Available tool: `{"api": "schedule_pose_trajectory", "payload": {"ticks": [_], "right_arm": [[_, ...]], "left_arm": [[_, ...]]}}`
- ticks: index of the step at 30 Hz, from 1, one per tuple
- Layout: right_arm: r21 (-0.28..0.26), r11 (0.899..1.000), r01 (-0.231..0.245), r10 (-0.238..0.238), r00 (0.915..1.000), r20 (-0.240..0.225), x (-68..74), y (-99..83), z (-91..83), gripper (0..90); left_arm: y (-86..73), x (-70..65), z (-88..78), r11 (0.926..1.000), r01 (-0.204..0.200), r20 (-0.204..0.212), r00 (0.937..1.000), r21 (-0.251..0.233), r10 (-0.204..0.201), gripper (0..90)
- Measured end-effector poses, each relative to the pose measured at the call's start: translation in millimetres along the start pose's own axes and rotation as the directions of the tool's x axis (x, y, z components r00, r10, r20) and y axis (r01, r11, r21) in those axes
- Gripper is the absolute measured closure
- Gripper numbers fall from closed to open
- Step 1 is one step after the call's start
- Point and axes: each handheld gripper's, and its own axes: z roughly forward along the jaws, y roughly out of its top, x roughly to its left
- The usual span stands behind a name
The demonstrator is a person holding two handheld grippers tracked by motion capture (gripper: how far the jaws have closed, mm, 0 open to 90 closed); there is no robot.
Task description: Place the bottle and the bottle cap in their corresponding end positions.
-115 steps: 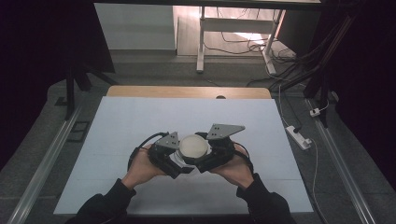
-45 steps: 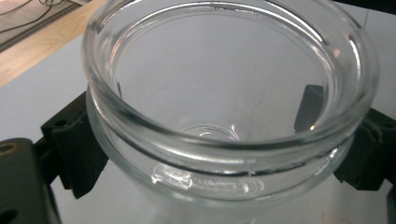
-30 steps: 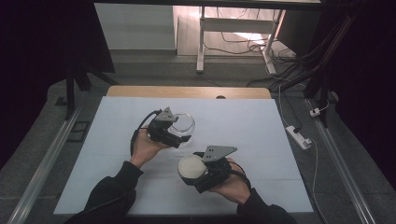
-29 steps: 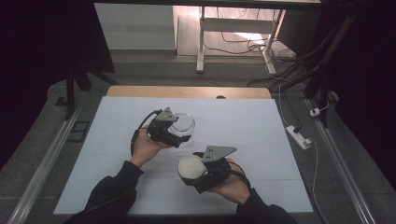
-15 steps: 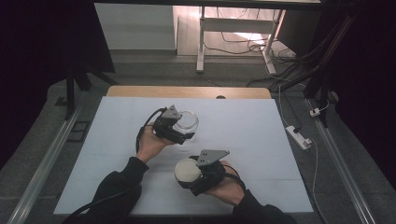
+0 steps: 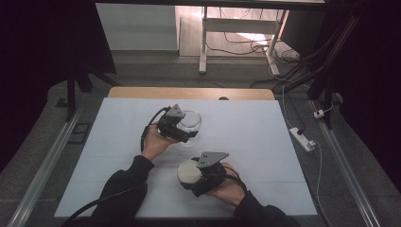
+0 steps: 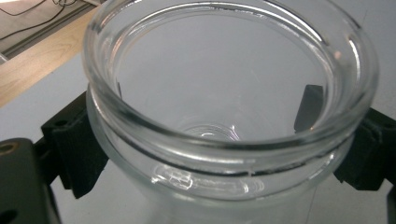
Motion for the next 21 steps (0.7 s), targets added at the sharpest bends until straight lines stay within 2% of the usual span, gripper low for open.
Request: {"api": "schedule_pose_trajectory", "payload": {"ticks": [8,14,21], "right_arm": [[0.013,1.0,0.003,-0.003,1.0,-0.002,-1.8,-4.3,5.0,7.8],[0.024,1.0,0.005,-0.005,1.0,0.0,-5.2,-8.8,8.7,7.8],[0.049,0.999,0.002,-0.002,1.0,0.003,-10.1,-14.4,16.3,7.8]], "left_arm": [[2.1,1.1,8.1,1.0,-0.003,0.0,1.0,0.0,0.003,7.5],[-2.2,4.4,14.3,0.9999,0.004,-0.016,0.9999,0.014,-0.004,7.5],[-7.0,6.5,19.3,0.9999,0.007,-0.015,0.9999,0.012,-0.007,7.5]]}}
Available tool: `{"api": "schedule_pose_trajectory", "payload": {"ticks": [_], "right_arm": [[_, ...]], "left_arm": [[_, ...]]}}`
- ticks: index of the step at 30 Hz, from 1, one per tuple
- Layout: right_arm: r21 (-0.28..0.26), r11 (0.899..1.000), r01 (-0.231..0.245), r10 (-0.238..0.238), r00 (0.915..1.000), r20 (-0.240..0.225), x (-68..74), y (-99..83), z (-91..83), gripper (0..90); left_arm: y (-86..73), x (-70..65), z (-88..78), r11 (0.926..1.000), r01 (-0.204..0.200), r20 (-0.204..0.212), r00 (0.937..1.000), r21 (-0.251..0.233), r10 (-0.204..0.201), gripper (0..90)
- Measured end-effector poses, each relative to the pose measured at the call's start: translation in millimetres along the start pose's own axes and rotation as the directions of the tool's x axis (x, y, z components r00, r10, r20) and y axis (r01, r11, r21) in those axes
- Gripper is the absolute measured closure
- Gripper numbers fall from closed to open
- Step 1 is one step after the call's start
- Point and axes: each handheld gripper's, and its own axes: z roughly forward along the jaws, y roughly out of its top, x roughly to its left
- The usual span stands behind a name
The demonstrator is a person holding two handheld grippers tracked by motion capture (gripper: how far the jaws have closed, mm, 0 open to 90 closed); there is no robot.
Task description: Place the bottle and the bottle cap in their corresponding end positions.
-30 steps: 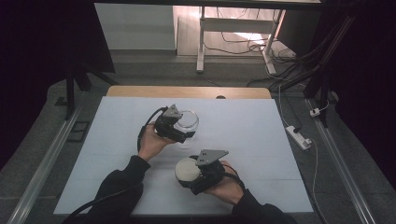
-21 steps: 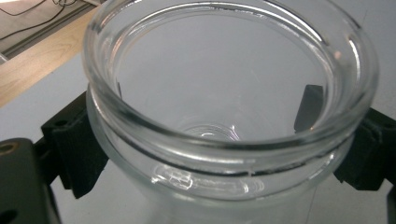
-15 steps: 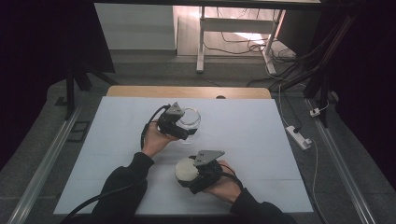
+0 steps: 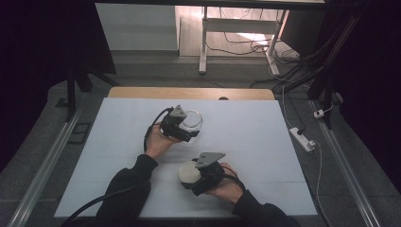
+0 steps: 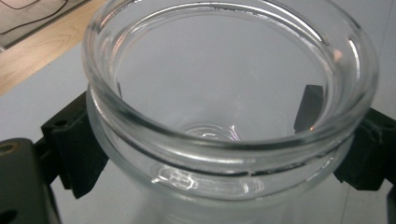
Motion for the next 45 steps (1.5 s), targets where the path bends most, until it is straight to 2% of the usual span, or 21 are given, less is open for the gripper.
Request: {"api": "schedule_pose_trajectory", "payload": {"ticks": [8,15,24,29,35,45], "right_arm": [[0.04,0.999,0.009,-0.009,0.9999,-0.013,1.0,-3.1,12.1,7.7],[0.066,0.998,0.016,-0.016,0.9999,-0.001,0.9,-4.6,15.1,7.7],[0.089,0.996,-0.017,0.014,0.9993,0.035,-6.0,-6.9,17.1,7.6],[0.101,0.994,-0.029,0.026,0.9992,0.032,-8.4,-6.7,18.9,7.5],[0.113,0.991,-0.066,0.064,0.9977,0.024,-11.4,-6.9,19.7,7.3],[0.103,0.991,-0.088,0.085,0.9958,0.033,-11.9,-6.9,18.6,5.7]], "left_arm": [[-3.0,0.6,5.1,1.0,-0.005,-0.005,1.0,-0.005,0.005,7.4],[-6.8,0.1,10.3,1.0,-0.004,-0.009,1.0,-0.003,0.004,7.4],[-8.8,0.0,11.7,0.9999,-0.007,-0.012,0.9999,-0.011,0.007,7.4],[-9.3,0.6,11.4,0.9999,-0.008,-0.009,0.9999,-0.01,0.008,7.2],[-10.7,5.1,11.2,0.9992,0.04,0.009,0.9992,-0.007,-0.04,6.9],[-7.8,3.1,10.6,0.9984,0.056,0.002,0.9984,0.012,-0.056,5.5]]}}
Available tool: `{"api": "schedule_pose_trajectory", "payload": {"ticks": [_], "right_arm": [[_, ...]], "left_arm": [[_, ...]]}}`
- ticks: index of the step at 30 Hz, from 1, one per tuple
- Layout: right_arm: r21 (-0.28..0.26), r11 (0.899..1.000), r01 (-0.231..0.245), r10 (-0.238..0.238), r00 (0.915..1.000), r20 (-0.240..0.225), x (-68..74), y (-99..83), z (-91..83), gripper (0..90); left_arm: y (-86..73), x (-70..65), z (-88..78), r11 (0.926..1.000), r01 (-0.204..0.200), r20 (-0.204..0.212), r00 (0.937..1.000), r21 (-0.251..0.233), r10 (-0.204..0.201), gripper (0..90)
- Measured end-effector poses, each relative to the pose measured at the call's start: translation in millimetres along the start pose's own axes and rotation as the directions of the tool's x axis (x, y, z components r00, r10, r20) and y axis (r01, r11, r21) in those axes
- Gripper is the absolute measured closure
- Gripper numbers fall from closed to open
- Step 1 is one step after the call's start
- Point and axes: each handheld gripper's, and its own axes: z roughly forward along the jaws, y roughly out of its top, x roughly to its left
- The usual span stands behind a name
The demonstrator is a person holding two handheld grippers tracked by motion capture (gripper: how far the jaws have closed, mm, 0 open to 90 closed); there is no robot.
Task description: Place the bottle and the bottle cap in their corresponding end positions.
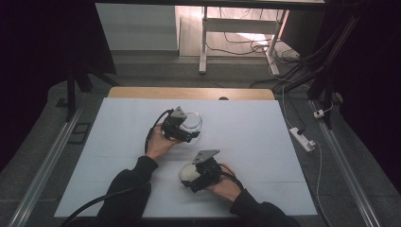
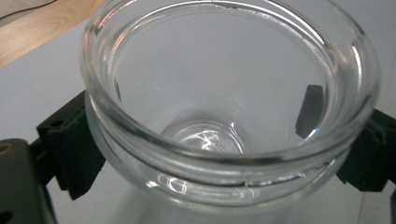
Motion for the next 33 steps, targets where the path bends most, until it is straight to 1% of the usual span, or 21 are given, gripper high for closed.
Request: {"api": "schedule_pose_trajectory", "payload": {"ticks": [3,6,8,9,10,13,16,22,30,33], "right_arm": [[-0.007,1.0,0.001,-0.001,1.0,0.0,0.2,0.1,-0.4,5.2],[-0.017,1.0,-0.001,0.001,1.0,0.003,1.8,1.1,-1.8,4.6],[-0.028,1.0,0.002,-0.002,1.0,0.006,2.8,2.2,-3.5,4.5],[-0.034,0.999,0.01,-0.01,0.9999,0.009,2.7,2.5,-4.3,4.4],[-0.046,0.999,0.003,-0.002,1.0,0.009,3.2,3.4,-6.1,4.2],[-0.051,0.999,-0.003,0.004,0.9999,0.009,2.8,3.8,-7.8,4.0],[-0.056,0.998,-0.013,0.014,0.9999,0.008,1.6,3.7,-9.6,3.5],[-0.057,0.998,-0.034,0.034,0.9994,0.008,-1.1,3.4,-13.4,2.7],[-0.061,0.996,-0.063,0.063,0.998,0.005,-4.8,2.4,-19.7,1.1],[-0.062,0.996,-0.062,0.063,0.998,0.01,-5.3,2.3,-21.4,1.0]], "left_arm": [[0.4,-0.3,-0.2,0.9998,0.01,-0.002,0.9999,0.02,-0.01,3.4],[-1.4,-1.4,-0.4,0.9992,0.002,-0.003,1.0,0.04,-0.001,1.7],[-3.2,-1.5,-0.2,0.9989,0.004,0.003,1.0,0.047,-0.004,0.7],[-4.2,-1.2,-0.3,0.9986,0.009,0.008,0.9999,0.052,-0.009,0.1],[-5.2,-1.2,-0.5,0.9985,0.016,0.007,0.9998,0.052,-0.017,0.0],[-7.9,0.0,-2.7,0.9977,0.03,0.014,0.9994,0.06,-0.031,0.0],[-10.1,-0.4,-5.7,0.9968,0.043,0.012,0.999,0.067,-0.043,0.0],[-15.4,-3.2,-16.0,0.9961,0.054,0.011,0.9984,0.07,-0.055,0.0],[-26.2,-8.2,-30.9,0.9939,0.079,0.031,0.9962,0.078,-0.081,0.0],[-30.8,-11.7,-36.9,0.9944,0.074,0.04,0.9962,0.075,-0.077,0.0]]}}
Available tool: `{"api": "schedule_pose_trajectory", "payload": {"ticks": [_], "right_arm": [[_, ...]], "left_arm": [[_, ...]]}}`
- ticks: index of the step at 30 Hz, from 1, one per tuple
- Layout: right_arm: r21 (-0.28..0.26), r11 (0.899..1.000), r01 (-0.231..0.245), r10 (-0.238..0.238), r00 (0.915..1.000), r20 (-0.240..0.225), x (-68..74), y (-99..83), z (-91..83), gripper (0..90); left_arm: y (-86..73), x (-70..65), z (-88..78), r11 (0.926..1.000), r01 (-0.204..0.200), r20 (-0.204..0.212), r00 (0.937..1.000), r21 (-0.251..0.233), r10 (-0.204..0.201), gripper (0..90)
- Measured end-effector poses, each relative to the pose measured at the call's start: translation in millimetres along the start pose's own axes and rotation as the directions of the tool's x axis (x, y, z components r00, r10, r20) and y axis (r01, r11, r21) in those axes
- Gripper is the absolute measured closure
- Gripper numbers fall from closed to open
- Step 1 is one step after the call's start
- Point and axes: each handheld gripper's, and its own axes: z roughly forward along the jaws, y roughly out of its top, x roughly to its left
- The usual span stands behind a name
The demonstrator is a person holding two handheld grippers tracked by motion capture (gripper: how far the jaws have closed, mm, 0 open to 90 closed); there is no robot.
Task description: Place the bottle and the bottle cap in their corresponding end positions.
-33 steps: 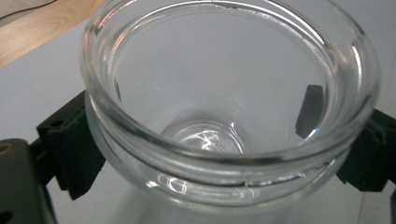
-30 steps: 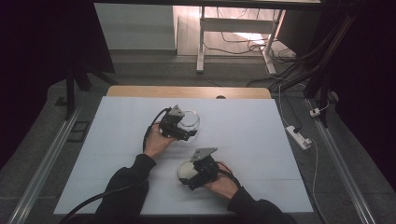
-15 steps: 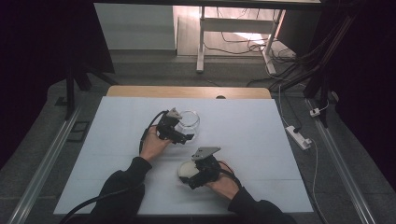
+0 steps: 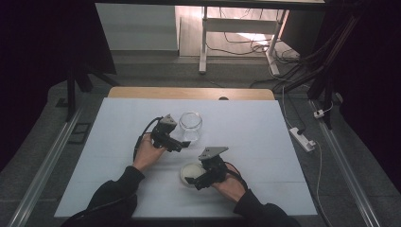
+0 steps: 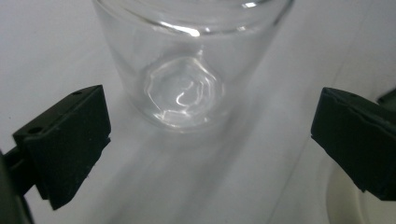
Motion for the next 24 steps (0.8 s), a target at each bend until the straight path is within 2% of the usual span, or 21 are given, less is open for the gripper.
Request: {"api": "schedule_pose_trajectory", "payload": {"ticks": [6,12,24], "right_arm": [[-0.003,1.0,-0.001,0.001,1.0,0.007,0.1,0.1,-4.4,0.6],[-0.011,1.0,-0.002,0.002,0.9999,0.016,-1.2,-0.5,-10.1,0.0],[-0.019,1.0,-0.017,0.018,0.9991,0.037,-3.9,-2.8,-22.7,0.0]], "left_arm": [[-8.5,-5.5,-13.1,0.9996,-0.028,0.004,0.9996,0.001,0.028,0.0],[-17.0,-13.0,-26.5,0.9997,-0.015,0.036,0.9992,-0.018,0.016,0.0],[-33.5,-34.3,-53.2,0.9995,-0.025,0.051,0.9984,-0.019,0.026,0.0]]}}
